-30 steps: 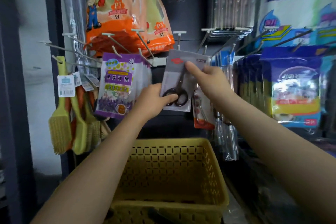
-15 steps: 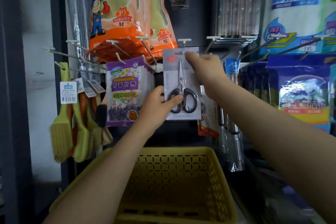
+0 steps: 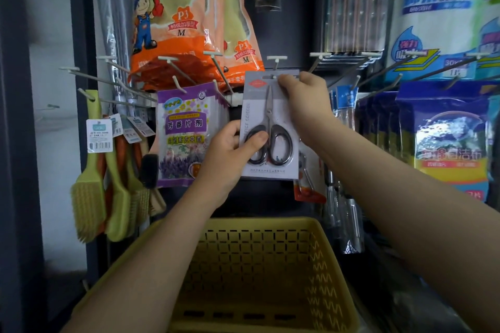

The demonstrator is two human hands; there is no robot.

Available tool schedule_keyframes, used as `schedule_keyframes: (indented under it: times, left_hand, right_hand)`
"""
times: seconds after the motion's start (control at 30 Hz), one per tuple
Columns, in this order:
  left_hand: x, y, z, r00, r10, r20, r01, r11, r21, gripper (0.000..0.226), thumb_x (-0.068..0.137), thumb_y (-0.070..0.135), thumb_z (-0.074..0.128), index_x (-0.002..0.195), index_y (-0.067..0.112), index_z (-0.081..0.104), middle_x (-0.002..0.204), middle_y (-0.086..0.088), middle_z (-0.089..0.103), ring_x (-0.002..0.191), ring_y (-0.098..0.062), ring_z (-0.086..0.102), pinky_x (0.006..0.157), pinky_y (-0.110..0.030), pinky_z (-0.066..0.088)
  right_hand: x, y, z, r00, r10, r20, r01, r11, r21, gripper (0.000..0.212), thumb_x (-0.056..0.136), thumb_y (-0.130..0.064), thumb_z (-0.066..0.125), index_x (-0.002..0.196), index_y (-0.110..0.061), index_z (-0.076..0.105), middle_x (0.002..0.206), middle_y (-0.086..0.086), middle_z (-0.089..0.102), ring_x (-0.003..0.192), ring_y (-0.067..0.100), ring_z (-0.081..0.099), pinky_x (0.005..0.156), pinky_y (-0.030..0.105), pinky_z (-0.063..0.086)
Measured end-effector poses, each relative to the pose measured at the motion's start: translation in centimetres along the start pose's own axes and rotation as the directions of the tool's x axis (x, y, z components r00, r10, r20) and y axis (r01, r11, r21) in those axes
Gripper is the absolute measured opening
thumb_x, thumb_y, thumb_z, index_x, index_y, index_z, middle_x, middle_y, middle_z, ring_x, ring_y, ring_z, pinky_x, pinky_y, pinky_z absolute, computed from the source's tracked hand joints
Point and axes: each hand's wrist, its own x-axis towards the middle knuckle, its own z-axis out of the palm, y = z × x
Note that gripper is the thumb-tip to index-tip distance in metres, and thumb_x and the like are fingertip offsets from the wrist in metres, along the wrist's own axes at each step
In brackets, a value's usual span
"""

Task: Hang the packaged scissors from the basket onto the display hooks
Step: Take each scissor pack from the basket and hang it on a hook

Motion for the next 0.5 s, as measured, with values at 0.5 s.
schedule_keyframes:
  times: [0.5]
  left_hand:
    - [0.5,-1.8,0.0,0.995,-0.102,0.019,0.100,0.989,0.108,0.012,0.087,0.024,0.057,0.098,0.025,0.058,0.092,0.006,0.070,0.082,-0.006,0.067,0.074,-0.023,0.055]
  right_hand:
    - [2.0,2.6,-0.4,0.993,0.103,0.064,-0.087,0.971,-0.225,0.031,0.087,-0.025,0.054,0.059,-0.014,0.044,0.060,0.004,0.048,0.067,0.024,0.049,0.063,0.034,0.040]
